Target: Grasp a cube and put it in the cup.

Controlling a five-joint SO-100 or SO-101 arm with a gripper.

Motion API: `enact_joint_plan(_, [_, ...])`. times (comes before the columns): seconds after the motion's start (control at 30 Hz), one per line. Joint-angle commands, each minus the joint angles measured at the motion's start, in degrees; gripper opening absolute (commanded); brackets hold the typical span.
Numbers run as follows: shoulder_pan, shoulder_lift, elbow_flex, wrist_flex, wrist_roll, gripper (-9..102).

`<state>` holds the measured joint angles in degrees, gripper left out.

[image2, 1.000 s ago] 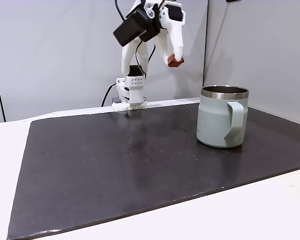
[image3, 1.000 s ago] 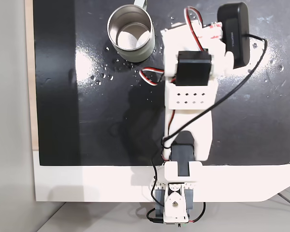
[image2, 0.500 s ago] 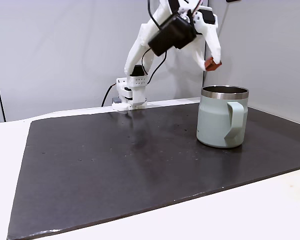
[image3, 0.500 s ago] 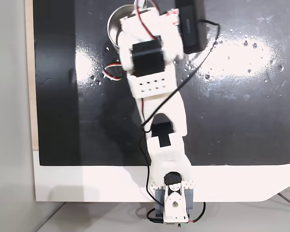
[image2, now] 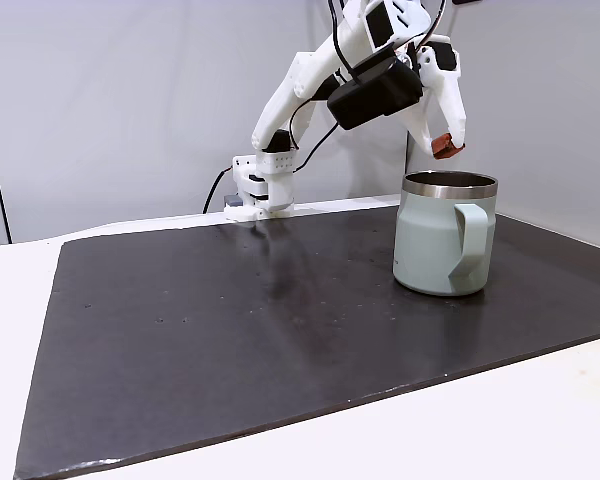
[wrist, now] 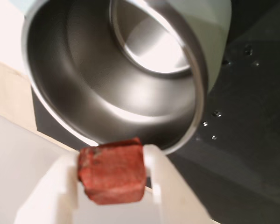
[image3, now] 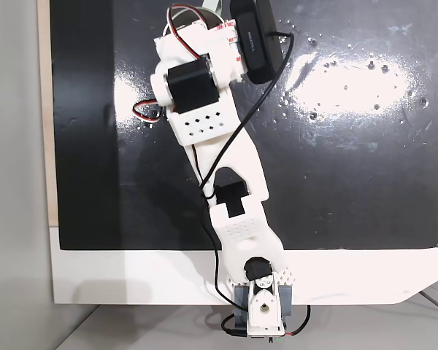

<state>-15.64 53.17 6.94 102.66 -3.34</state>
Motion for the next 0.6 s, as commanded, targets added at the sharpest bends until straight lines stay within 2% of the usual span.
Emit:
enact_joint_plan(0.0, [1.1,1.6,-3.4,0.2,0.3,13])
enact_joint_plan(0.13, [1.1,2.8,-3.3,0.3,0.2,24])
enact_joint_plan(0.57, [0.2,6.2,-1.5,0.4,0.4,25])
